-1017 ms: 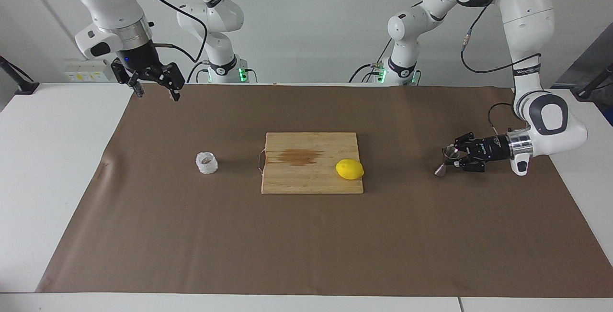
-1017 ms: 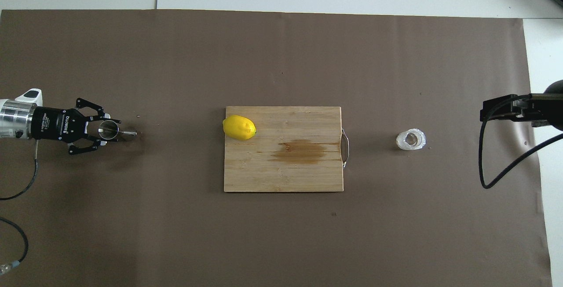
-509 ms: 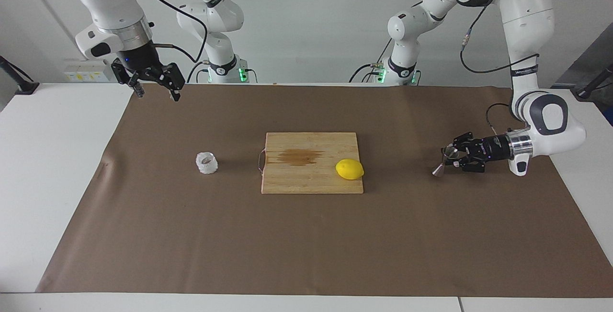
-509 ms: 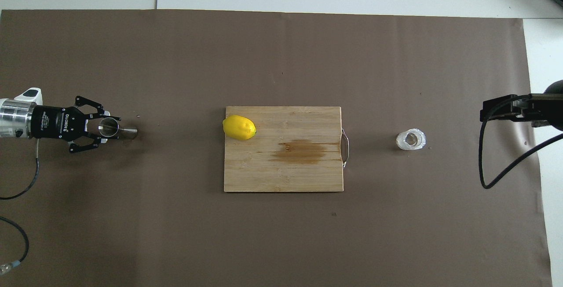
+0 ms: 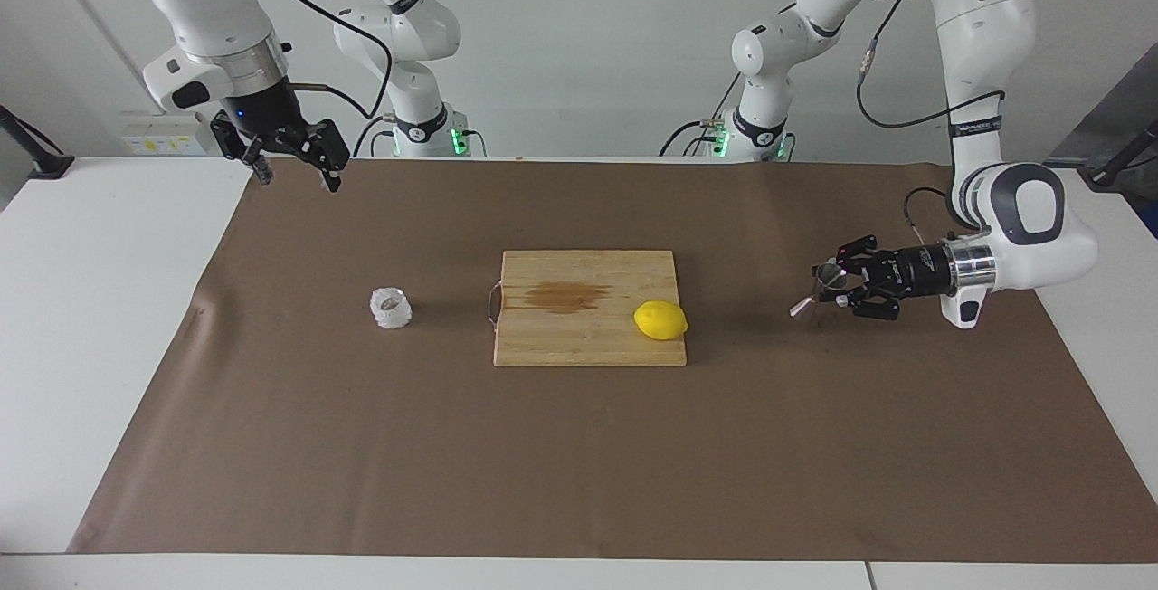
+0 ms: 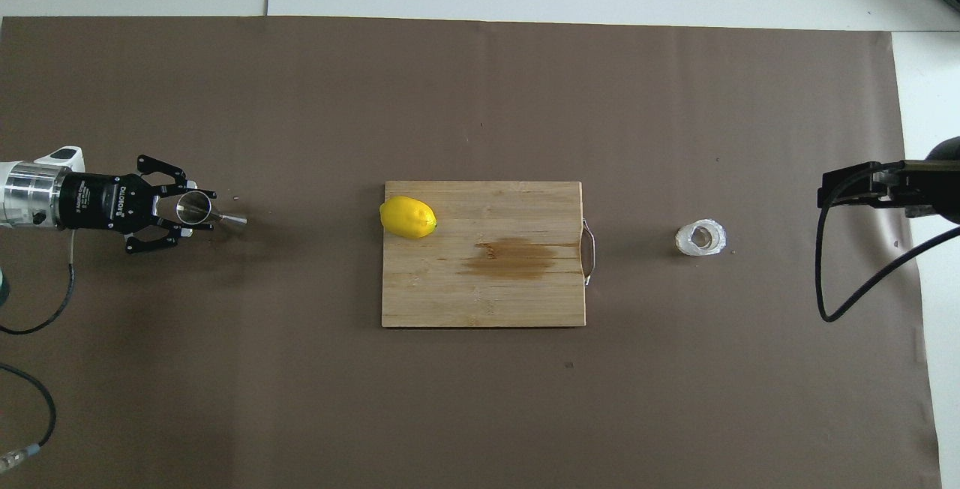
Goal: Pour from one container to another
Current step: 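Lift the metal cup with the left gripper and carry it over the board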
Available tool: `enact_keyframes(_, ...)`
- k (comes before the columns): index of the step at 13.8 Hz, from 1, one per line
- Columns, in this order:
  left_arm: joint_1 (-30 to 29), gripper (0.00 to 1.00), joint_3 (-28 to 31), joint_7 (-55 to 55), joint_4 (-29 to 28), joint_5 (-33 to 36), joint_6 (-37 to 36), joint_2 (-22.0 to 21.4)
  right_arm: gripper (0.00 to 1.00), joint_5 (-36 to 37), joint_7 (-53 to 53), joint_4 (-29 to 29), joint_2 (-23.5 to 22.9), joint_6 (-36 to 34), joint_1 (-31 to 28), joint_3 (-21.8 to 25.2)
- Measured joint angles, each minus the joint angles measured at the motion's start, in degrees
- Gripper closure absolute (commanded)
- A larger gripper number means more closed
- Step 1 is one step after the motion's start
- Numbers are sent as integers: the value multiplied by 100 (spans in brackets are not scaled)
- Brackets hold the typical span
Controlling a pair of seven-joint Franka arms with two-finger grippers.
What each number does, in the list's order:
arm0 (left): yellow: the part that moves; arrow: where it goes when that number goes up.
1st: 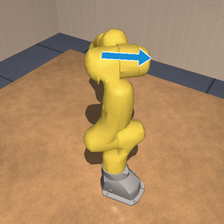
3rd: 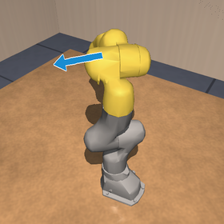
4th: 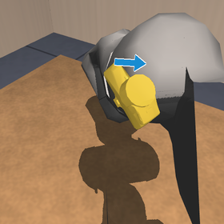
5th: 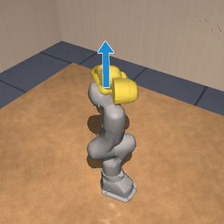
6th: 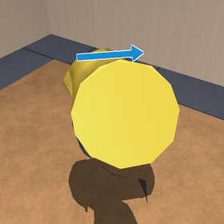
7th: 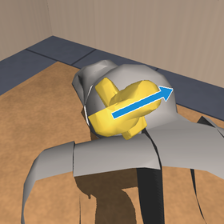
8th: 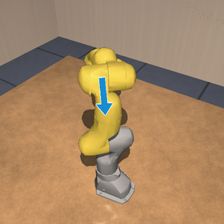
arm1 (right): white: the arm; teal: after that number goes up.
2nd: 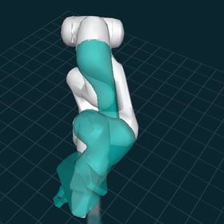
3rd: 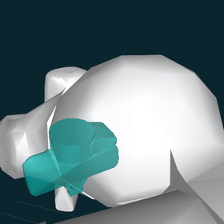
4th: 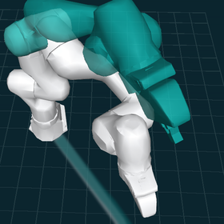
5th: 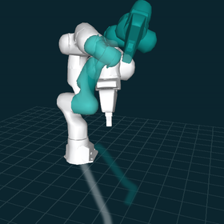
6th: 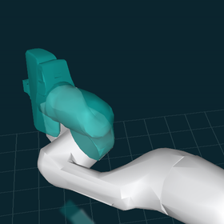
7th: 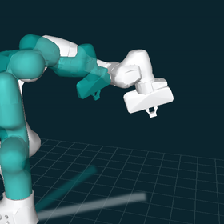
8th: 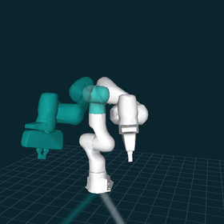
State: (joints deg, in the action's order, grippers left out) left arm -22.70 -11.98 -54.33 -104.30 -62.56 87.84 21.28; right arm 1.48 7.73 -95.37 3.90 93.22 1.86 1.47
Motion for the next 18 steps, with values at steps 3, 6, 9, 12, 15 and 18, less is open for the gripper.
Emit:
enact_keyframes(3,727,100,-15,-615,0,-470,359,-334,0,0,0,0,0,0,0,0)
enact_keyframes(6,1741,100,-35,-1375,-9,-954,1377,-682,0,0,0,-2,0,0,0,0)
enact_keyframes(9,2683,100,-41,-1608,-283,-1714,2649,-956,0,0,0,-4,0,-3,0,0)
enact_keyframes(12,3446,100,-45,-1609,-664,-2241,3720,-1119,0,0,0,-5,0,-3,0,0)
enact_keyframes(15,4137,100,-40,-1608,-1012,-2822,4910,-1320,0,0,0,-5,0,-4,0,0)
enact_keyframes(18,4821,100,-44,-1608,-1269,-3227,5881,-1346,0,0,0,-5,0,-4,0,0)
